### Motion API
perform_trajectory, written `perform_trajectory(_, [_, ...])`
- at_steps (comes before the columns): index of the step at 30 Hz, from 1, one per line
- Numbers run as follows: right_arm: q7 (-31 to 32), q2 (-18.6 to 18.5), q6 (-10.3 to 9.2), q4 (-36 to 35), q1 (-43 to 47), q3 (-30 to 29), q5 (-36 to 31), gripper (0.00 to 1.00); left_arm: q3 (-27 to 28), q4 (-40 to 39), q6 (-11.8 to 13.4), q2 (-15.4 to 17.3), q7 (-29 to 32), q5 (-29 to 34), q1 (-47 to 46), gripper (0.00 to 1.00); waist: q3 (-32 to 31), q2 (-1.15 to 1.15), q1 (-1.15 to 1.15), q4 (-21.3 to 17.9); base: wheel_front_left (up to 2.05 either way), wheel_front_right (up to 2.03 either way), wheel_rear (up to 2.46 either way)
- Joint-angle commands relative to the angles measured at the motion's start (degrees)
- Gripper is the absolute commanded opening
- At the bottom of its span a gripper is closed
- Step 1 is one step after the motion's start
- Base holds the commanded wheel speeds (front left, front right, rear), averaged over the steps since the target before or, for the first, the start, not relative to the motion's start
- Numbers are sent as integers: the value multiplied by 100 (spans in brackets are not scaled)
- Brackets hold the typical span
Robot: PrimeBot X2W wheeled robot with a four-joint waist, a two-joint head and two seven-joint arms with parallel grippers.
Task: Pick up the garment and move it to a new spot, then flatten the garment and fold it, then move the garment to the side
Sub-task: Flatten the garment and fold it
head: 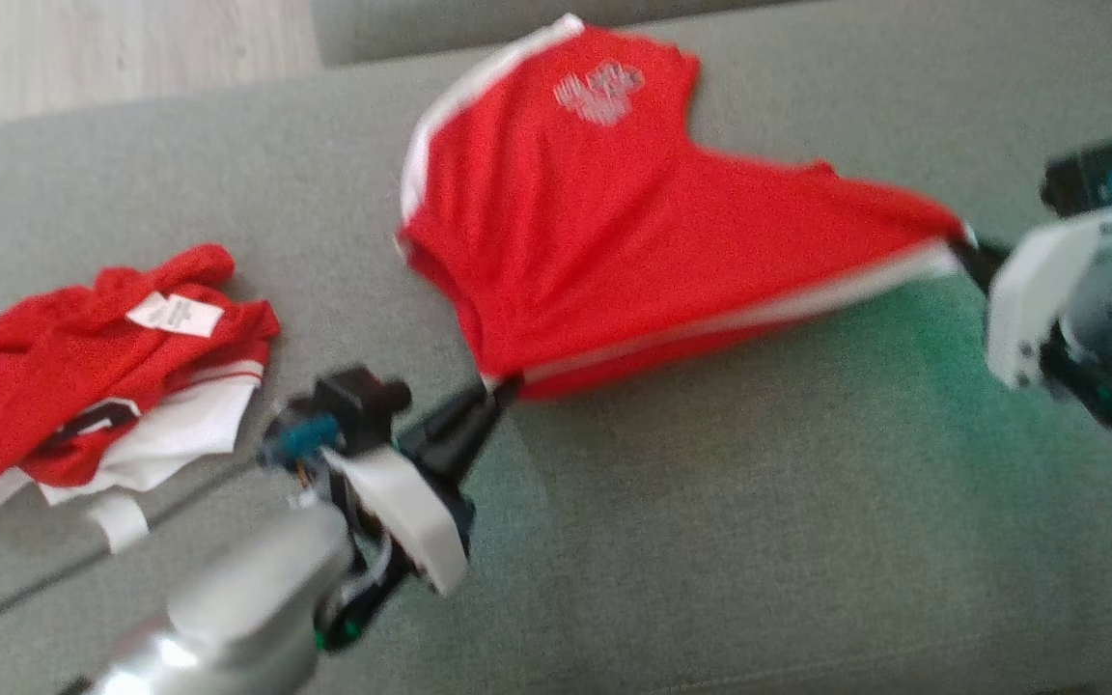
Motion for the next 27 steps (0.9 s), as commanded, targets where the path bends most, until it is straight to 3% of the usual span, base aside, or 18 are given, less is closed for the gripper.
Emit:
perform_trajectory(1, [57, -218, -4, -171, 64, 31, 83, 0, 173, -178, 54, 152, -39, -24, -121, 0, -186, 0, 2, 15, 0, 0, 0])
perform_trajectory(12, [1495, -1368, -4, -1442, 1175, 224, 1235, 0, -106, -1050, 611, 229, -1, -194, 935, 0, -762, 0, 2, -157, 0, 0, 0])
perform_trajectory(17, [1432, -1719, -4, -2218, 1485, -206, 1422, 0, -21, -1428, 812, 220, -53, -322, 1110, 0, -667, 0, 2, -178, 0, 0, 0])
perform_trajectory(21, [1217, -1657, -4, -2488, 1438, -573, 1106, 0, 131, -1492, 899, 233, -82, -316, 927, 0, -457, 0, 2, -121, 0, 0, 0])
perform_trajectory(27, [862, -1179, -4, -2406, 1077, -1166, 479, 0, 338, -1440, 909, 155, -107, -243, 451, 0, -64, 0, 2, 131, 0, 0, 0])
